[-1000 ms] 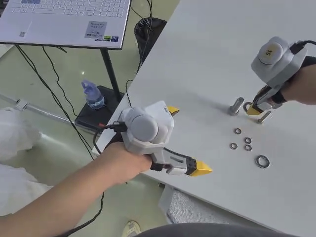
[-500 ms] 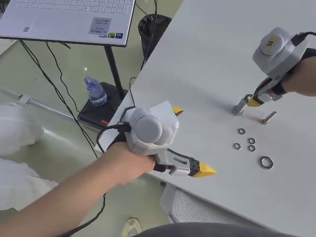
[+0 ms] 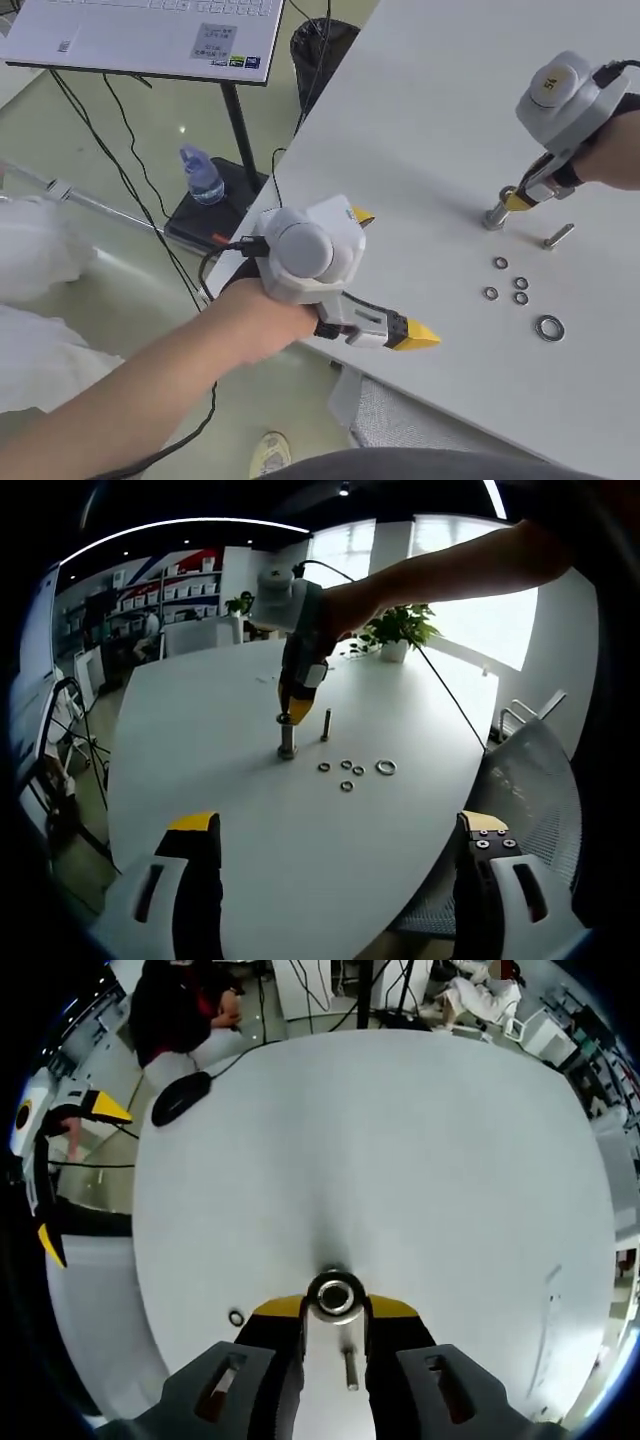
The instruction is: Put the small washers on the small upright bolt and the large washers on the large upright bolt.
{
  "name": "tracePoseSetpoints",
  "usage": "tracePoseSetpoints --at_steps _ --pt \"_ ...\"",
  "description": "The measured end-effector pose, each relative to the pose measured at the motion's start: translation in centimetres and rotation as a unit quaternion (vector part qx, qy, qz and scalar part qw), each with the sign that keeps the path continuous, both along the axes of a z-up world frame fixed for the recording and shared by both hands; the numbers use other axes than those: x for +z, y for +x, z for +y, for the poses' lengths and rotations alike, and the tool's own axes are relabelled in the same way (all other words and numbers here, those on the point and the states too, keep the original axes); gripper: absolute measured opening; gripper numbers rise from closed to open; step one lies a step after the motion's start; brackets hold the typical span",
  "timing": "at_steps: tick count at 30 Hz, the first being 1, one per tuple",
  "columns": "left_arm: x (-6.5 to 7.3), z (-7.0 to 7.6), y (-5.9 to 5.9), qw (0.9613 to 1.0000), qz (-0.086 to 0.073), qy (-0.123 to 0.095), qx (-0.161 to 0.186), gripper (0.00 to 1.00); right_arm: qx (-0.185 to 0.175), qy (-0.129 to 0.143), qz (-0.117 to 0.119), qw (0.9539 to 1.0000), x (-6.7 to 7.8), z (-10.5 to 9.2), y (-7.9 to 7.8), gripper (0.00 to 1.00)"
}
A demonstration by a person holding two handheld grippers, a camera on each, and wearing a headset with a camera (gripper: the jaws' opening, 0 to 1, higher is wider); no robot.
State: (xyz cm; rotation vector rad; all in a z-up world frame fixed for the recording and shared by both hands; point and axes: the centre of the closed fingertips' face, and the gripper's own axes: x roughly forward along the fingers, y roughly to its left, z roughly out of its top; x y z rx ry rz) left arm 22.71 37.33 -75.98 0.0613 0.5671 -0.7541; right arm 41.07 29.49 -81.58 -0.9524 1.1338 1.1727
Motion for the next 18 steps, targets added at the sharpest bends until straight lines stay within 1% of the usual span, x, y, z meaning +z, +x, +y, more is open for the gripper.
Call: tracePoseSetpoints --at_steps 7,10,13,18 --pt "0.03 -0.10 0.05 1.0000 0.002 -0.003 -0.001 0.97 0.000 -0.005 0.005 1.0000 -0.03 -0.13 -0.65 0.22" --pt "0.12 -0.24 0.20 1.0000 0.002 -0.005 -0.002 0.97 -0.002 -0.003 0.007 1.0000 0.05 0.02 -0.91 0.22" --pt "0.41 -0.36 0.30 1.0000 0.000 -0.005 -0.002 0.97 -0.002 -0.006 0.007 1.0000 -0.41 -0.09 -0.66 0.22" --pt "0.85 -0.49 0.44 1.0000 -0.003 -0.008 -0.002 0.97 -0.003 -0.010 0.011 0.9999 -0.90 -0.36 -0.81 0.22"
